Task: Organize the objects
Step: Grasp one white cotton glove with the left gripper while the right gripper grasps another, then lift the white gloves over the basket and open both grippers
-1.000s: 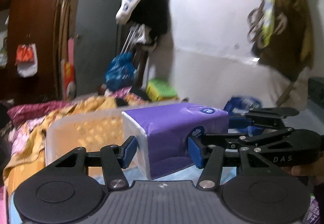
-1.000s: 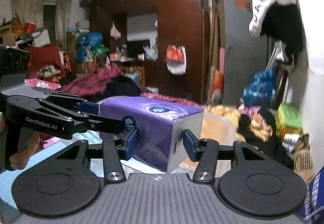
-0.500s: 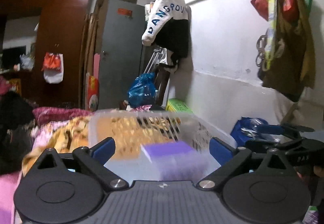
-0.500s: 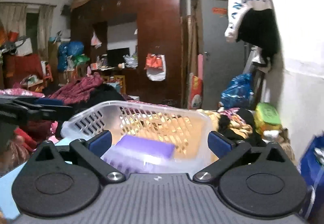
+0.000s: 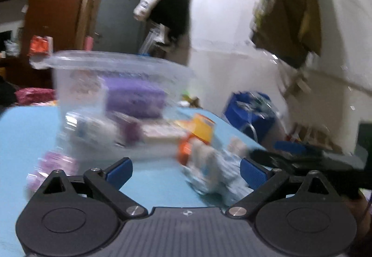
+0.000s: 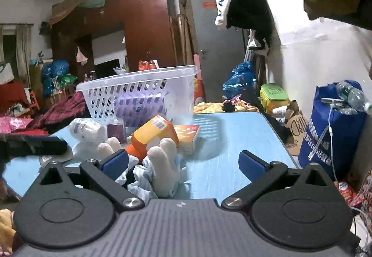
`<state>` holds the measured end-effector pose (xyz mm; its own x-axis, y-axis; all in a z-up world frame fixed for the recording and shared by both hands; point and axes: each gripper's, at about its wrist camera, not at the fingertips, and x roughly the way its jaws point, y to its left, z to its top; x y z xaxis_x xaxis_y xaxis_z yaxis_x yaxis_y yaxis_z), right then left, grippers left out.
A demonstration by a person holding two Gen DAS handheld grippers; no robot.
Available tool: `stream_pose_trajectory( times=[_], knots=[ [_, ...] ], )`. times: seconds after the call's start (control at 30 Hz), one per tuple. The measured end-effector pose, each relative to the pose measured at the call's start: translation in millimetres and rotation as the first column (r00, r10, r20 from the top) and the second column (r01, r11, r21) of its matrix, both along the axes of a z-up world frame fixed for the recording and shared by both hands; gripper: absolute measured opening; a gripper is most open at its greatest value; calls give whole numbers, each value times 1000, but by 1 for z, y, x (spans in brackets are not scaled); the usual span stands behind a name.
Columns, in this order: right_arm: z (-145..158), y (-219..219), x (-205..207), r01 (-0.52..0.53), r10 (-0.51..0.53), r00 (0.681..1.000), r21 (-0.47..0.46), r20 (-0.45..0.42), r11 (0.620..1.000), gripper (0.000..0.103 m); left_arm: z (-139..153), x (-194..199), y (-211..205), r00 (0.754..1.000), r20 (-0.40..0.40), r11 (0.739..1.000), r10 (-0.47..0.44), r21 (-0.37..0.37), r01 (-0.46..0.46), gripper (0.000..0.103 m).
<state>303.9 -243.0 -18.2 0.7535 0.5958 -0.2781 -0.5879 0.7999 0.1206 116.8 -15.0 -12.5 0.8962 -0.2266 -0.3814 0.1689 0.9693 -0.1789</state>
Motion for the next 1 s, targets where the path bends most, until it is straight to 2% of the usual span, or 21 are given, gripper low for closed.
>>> stream_pose_trajectory(
  times=[0.1,0.3,0.37,0.4,0.43,0.47,0.57,0.6,0.77,1.0],
  knots=[
    [-3,0,1,-27,27,1000,14,1,1000,102,-7,6,-13,1000,-12,1000,-8,10,8,93],
    [-14,4,-6,-43,43,999,-15,30,999,75,-15,17,-16,1000,-19,1000,-5,-26,4,70],
    [-18,9,-4,-52,53,998,-29,22,998,66,-19,22,-19,1000,-29,1000,-12,-25,12,50],
    [-19,10,-3,-59,59,998,-34,15,998,57,-21,25,-21,999,-38,999,-22,-29,21,45],
    [-21,11,-1,-66,66,998,-31,5,997,51,-22,25,-21,999,-37,999,-30,-40,28,36],
    [-22,10,-1,-75,75,997,-29,-3,997,48,-23,25,-22,999,-31,999,-28,-43,27,34],
    [-23,8,-4,-82,82,997,-25,0,996,31,-24,22,-23,1000,-13,999,-21,-32,20,29],
    [-22,7,-6,-80,80,997,-27,9,996,22,-24,21,-22,1000,-6,999,-19,-38,18,28],
    [-19,6,-9,-82,83,996,-32,21,996,17,-23,17,-20,999,31,998,-26,-48,27,21],
    [-6,5,-25,-91,94,992,-36,87,995,14,-9,1,-10,993,112,996,-40,-73,48,20]
  ],
)
